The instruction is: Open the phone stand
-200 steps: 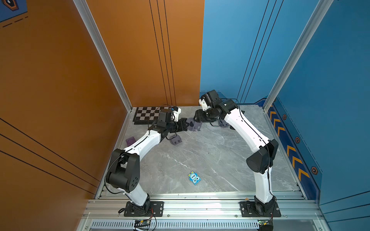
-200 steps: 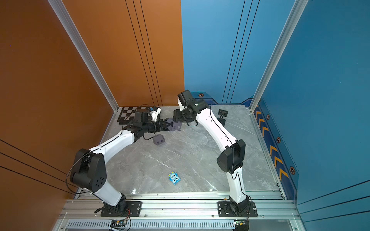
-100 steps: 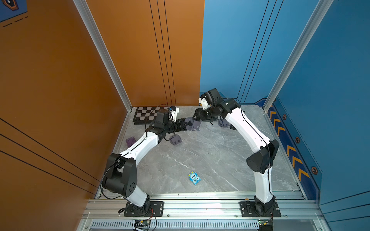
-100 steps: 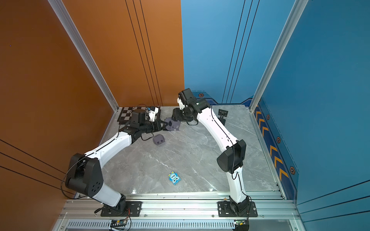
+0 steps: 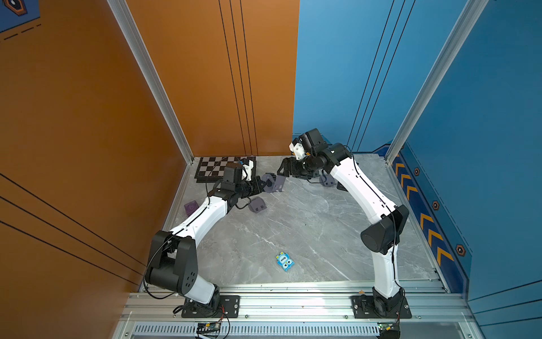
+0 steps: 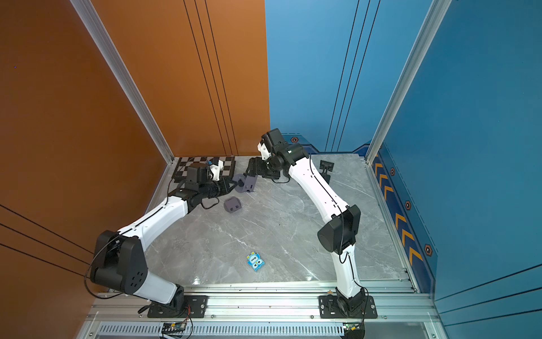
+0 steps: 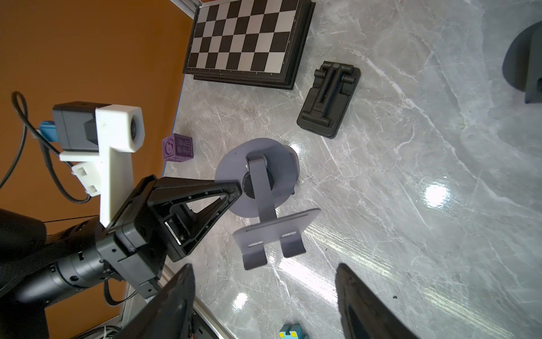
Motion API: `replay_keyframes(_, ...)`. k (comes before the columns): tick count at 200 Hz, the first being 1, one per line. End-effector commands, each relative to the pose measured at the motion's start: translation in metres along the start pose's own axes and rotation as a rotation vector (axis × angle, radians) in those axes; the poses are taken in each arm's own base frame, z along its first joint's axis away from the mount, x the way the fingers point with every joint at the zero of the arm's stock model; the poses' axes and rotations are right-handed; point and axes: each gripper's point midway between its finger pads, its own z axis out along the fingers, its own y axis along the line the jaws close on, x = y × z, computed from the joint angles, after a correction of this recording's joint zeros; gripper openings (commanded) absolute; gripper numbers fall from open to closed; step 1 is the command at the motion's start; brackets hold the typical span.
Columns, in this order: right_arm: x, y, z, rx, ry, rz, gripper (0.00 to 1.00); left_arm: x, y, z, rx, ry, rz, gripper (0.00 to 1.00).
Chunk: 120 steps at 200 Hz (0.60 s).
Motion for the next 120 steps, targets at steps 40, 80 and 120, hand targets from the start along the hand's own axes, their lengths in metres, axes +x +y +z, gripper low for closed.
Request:
replay_keyframes(40,0.001,0.003,0.009,-0.047,-0.025,0.028,1.00,-0.015,-0.004,-0.015,-0.004,-0.058,-0.039,0.00)
replay_keyframes(80,0.007,0.009,0.022,-0.107,-0.063,0.035,1.00,-0.020,-0.008,-0.020,0.016,-0.080,-0.085,0.00)
replay_keyframes(120,0.005,0.028,0.030,-0.167,-0.120,0.012,0.98,-0.016,-0.010,-0.022,0.030,-0.078,-0.105,0.00)
